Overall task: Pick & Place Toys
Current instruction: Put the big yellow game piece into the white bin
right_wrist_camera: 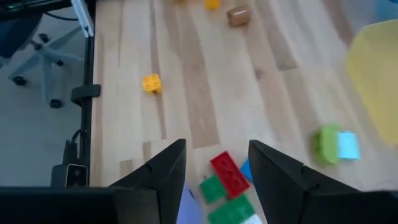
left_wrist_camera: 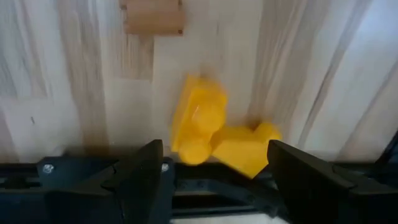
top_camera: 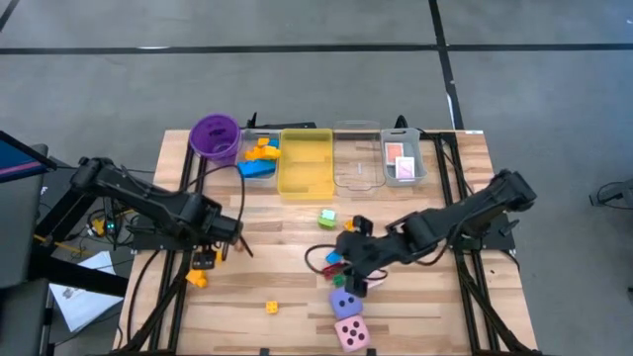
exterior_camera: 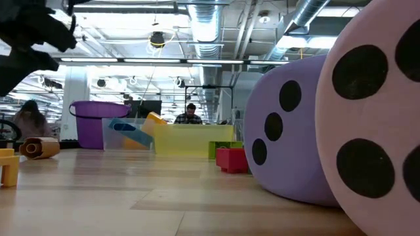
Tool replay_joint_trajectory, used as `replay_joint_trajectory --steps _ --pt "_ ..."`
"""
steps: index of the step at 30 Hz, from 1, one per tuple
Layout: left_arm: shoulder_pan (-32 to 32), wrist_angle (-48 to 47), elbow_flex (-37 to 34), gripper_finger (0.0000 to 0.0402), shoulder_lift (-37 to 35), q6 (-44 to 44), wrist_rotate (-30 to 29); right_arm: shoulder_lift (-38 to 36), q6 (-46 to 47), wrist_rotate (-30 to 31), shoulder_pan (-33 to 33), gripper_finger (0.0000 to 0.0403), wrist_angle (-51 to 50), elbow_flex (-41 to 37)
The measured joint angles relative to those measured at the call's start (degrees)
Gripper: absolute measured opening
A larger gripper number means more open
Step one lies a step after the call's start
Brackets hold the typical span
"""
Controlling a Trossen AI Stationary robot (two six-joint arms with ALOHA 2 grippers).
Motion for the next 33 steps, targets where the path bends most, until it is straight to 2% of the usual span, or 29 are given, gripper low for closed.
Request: replay_joint_trajectory --steps 6,14,21,25,33 --pt "-1.9 2.5 -2.3 0.0282 -0.2 1.0 0.1 3.0 0.3 -0.7 0.8 0.0168 2.5 0.0" --pt "-5.9 9.4 -8.0 0.0282 -0.1 0.2 -0.1 1.1 0.3 -0.6 1.0 0.0168 3.1 0.3" --pt "-7.3 12.9 -13.5 0.0282 -0.1 -7.3 -4.2 0.1 0.3 -0.5 0.5 0.0168 3.0 0.3" --pt "-7.3 15.6 -15.7 0.0282 -0.1 -11.4 -4.3 0.0 0.3 -0.5 0.5 0.0168 3.0 0.3" --pt "-7.3 20.9 -18.8 0.0279 -0.1 -13.1 -4.2 0.0 0.3 -0.6 0.5 0.0168 3.0 0.3"
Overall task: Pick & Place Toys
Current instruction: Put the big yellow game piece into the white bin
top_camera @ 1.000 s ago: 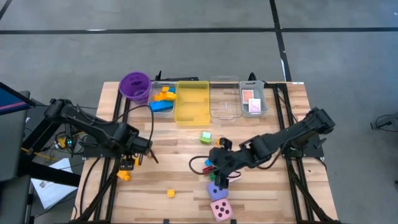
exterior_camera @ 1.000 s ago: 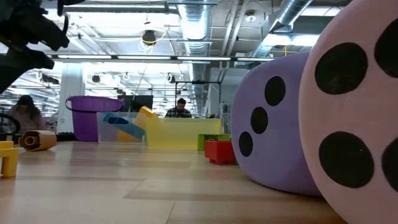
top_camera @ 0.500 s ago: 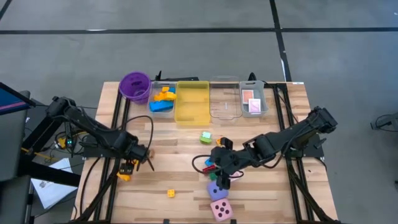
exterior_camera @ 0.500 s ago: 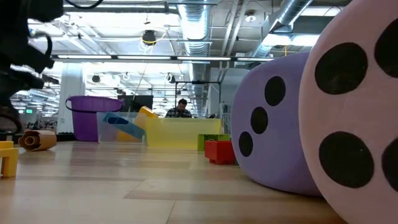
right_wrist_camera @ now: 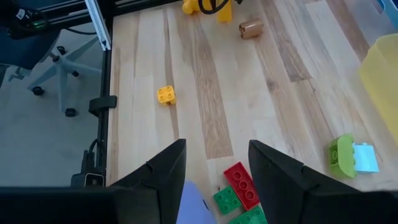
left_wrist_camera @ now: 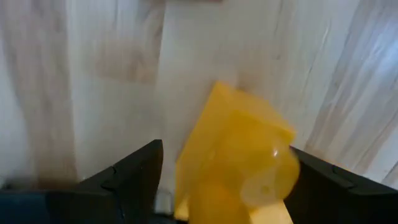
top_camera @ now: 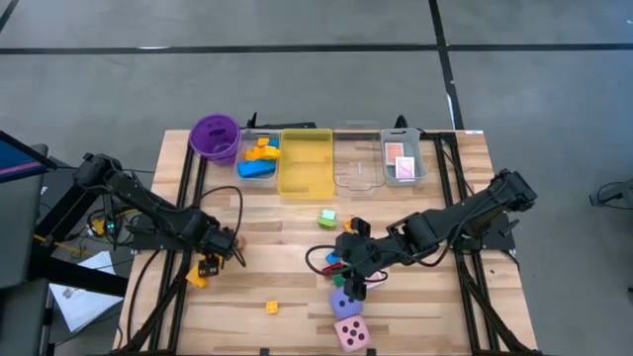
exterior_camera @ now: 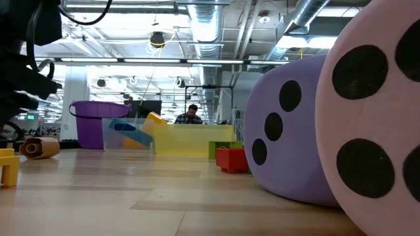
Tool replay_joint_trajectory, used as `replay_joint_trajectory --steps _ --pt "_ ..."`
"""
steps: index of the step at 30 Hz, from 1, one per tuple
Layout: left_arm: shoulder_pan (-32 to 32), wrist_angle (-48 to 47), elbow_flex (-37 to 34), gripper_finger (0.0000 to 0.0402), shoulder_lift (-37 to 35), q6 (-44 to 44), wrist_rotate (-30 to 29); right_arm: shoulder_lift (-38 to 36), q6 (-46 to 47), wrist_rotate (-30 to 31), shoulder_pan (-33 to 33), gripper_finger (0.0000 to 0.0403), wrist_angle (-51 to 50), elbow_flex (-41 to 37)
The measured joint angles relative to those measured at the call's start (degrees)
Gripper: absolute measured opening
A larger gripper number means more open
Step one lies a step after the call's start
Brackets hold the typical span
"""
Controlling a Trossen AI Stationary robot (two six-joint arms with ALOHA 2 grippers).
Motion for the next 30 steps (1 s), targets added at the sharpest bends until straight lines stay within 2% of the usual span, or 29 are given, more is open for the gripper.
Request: replay_joint_trajectory --steps 5,12,20,25,30 --pt "0.0 5.1 -0.8 0.0236 0.0 0.0 0.0 0.0 0.5 0.0 0.3 0.0168 0.0 0.0" --pt "0.0 12.6 -0.8 0.0119 0.0 0.0 1.7 0.0 1.0 -0.2 0.3 0.0168 0.0 0.0" --pt "0.0 20.8 -0.8 0.0115 0.0 -1.1 2.8 0.0 1.0 -0.2 0.3 0.0168 0.0 0.0" --pt "0.0 30.6 -0.8 0.0115 0.0 -1.6 2.4 0.0 1.0 -0.2 0.3 0.0168 0.0 0.0" --pt "0.1 42.1 -0.8 0.0115 0.0 -3.9 -4.4 0.0 1.0 -0.2 0.3 0.0168 0.0 0.0"
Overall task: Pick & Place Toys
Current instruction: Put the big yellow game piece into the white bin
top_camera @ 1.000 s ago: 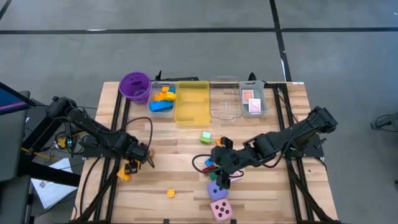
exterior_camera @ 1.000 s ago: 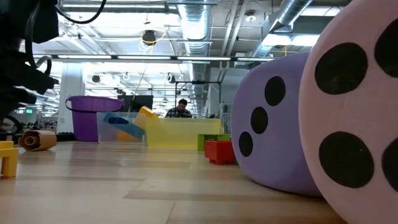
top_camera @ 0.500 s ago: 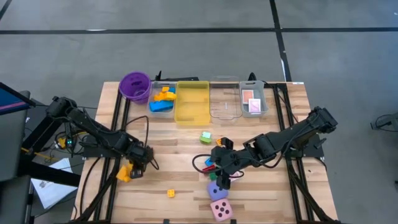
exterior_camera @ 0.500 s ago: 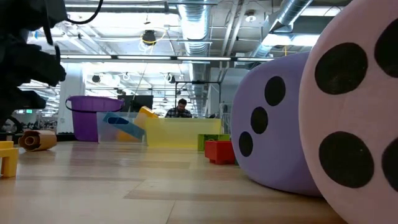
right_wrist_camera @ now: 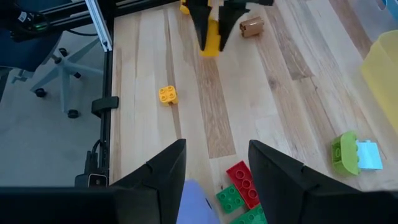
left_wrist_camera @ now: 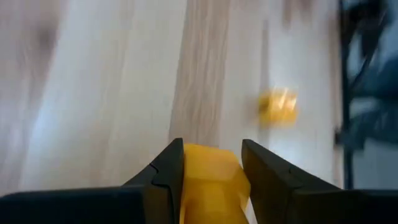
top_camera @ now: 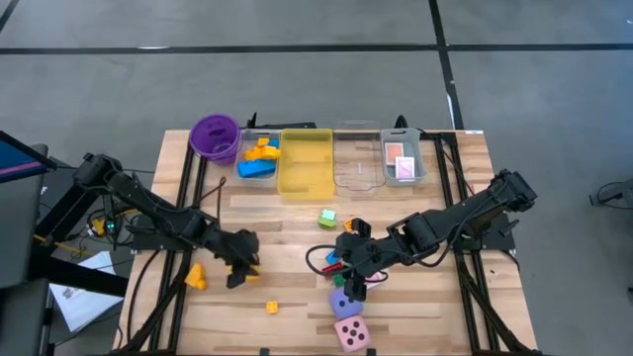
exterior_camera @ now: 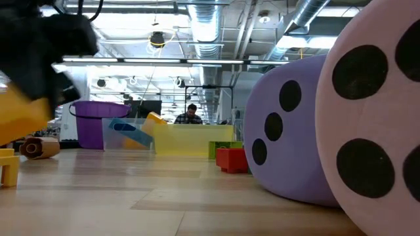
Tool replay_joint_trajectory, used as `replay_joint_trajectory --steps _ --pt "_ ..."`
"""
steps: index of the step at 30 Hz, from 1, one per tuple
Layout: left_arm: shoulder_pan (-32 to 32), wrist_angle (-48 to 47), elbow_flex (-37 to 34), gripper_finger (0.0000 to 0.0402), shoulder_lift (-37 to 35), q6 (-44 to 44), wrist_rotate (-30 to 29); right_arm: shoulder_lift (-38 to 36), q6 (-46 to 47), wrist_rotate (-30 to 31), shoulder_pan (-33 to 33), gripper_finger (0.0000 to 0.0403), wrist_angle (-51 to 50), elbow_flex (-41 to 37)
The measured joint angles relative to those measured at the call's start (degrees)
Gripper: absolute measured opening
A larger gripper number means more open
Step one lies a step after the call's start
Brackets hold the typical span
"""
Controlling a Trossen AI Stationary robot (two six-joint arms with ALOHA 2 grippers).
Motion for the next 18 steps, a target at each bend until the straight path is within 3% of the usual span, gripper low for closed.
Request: replay_joint_trajectory --steps 9,18 --pt "1.4 14.5 0.0 0.0115 0.0 -0.6 -26.5 0.0 0.0 0.0 0.0 0.0168 0.0 0.0" --pt "10.8 29.4 0.0 0.0115 0.0 11.4 -39.3 0.0 0.1 -0.8 0.0 0.0168 0.0 0.0"
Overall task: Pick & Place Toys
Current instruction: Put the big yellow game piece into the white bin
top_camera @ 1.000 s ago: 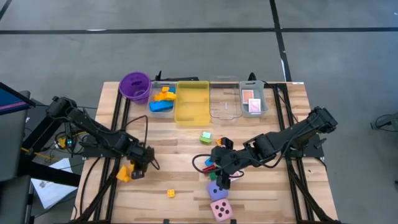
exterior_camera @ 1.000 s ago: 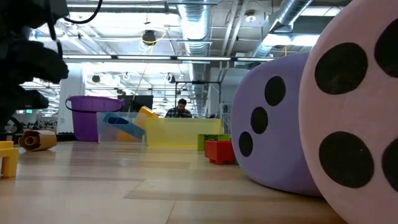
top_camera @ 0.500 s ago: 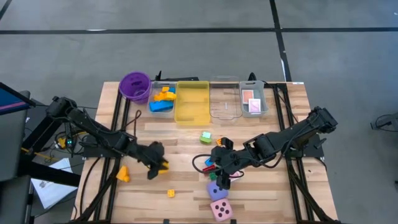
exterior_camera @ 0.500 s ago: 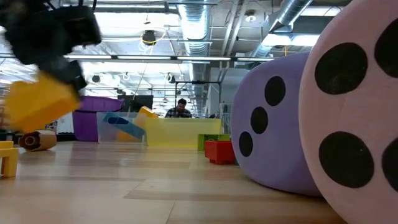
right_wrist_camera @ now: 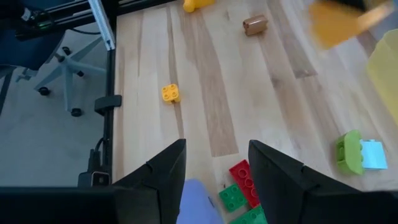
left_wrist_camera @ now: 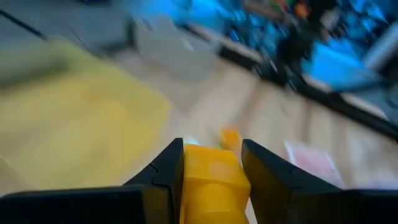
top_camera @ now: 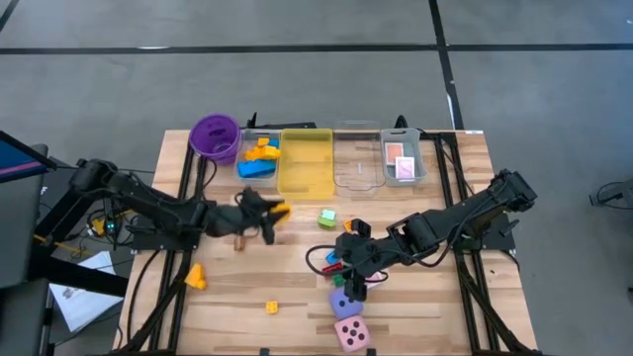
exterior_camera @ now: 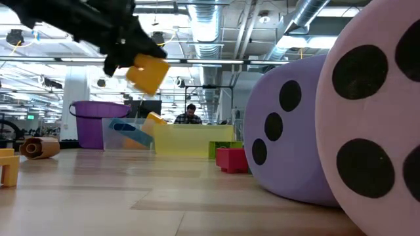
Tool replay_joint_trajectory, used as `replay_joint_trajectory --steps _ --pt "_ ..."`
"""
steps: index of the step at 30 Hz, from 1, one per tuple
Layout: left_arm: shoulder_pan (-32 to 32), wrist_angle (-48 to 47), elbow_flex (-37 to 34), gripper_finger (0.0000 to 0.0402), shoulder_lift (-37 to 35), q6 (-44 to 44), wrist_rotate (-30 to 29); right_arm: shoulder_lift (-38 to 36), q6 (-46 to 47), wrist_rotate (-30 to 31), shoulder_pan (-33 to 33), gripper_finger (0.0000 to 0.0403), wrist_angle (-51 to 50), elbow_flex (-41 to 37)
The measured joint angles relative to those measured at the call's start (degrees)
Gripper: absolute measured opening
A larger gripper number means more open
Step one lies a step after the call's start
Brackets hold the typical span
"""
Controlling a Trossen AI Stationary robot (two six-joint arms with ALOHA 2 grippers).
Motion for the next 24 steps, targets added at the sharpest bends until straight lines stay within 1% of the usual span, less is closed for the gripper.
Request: replay_joint_trajectory --steps 5,9,13,17,22,24 --pt "7.4 8.1 0.0 0.0115 0.0 9.2 -1.2 0.0 0.0 -0.7 0.0 0.0168 0.0 0.0" --pt "13.8 10.8 0.0 0.0115 0.0 13.5 -1.3 0.0 0.6 -0.7 0.0 0.0168 0.0 0.0" --pt "19.7 10.6 0.0 0.0115 0.0 16.2 -1.6 0.0 0.6 -0.7 0.0 0.0168 0.0 0.0" --pt "25.8 9.5 0.0 0.0115 0.0 18.2 -3.8 0.0 0.6 -0.7 0.0 0.0168 0.0 0.0" --pt "31.9 9.3 0.0 0.0116 0.0 17.9 -3.9 0.0 0.7 -0.7 0.0 0.0168 0.0 0.0" --pt "33.2 9.3 0.0 0.0136 0.0 17.2 -3.8 0.0 0.9 -0.7 0.0 0.0168 0.0 0.0"
